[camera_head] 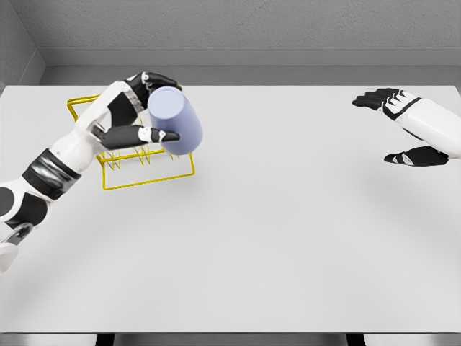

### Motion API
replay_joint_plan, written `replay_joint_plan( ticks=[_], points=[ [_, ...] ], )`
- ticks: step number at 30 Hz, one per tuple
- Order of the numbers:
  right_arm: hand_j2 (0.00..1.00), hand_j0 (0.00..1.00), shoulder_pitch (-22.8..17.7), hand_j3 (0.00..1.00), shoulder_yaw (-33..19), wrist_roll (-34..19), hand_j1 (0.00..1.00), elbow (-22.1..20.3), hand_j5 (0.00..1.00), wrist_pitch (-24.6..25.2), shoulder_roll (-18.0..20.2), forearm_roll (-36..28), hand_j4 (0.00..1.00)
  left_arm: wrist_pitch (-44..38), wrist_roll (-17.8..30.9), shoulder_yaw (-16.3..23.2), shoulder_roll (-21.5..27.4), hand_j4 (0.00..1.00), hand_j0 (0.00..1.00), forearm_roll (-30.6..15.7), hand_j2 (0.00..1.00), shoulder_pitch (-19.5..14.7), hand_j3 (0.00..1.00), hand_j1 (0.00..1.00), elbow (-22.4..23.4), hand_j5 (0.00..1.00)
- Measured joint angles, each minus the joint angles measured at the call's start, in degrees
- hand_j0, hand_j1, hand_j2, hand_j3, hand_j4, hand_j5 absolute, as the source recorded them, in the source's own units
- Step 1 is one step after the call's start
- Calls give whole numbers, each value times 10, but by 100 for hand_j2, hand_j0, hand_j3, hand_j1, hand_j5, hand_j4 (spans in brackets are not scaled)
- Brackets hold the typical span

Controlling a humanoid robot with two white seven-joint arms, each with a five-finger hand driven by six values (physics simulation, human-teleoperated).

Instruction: Place the cup on the cup holder with both arms

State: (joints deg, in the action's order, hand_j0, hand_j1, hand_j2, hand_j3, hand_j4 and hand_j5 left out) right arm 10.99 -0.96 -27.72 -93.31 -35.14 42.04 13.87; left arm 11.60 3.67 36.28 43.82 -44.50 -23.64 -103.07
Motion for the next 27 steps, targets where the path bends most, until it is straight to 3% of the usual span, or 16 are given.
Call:
replay_joint_plan(
  ticks=[27],
  points=[
    [100, 100, 1, 100, 0, 0, 100, 12, 100, 0, -1, 0, 100, 13, -5, -4, 35, 59, 59, -9, 59, 4, 59, 59, 8, 59]
  ],
)
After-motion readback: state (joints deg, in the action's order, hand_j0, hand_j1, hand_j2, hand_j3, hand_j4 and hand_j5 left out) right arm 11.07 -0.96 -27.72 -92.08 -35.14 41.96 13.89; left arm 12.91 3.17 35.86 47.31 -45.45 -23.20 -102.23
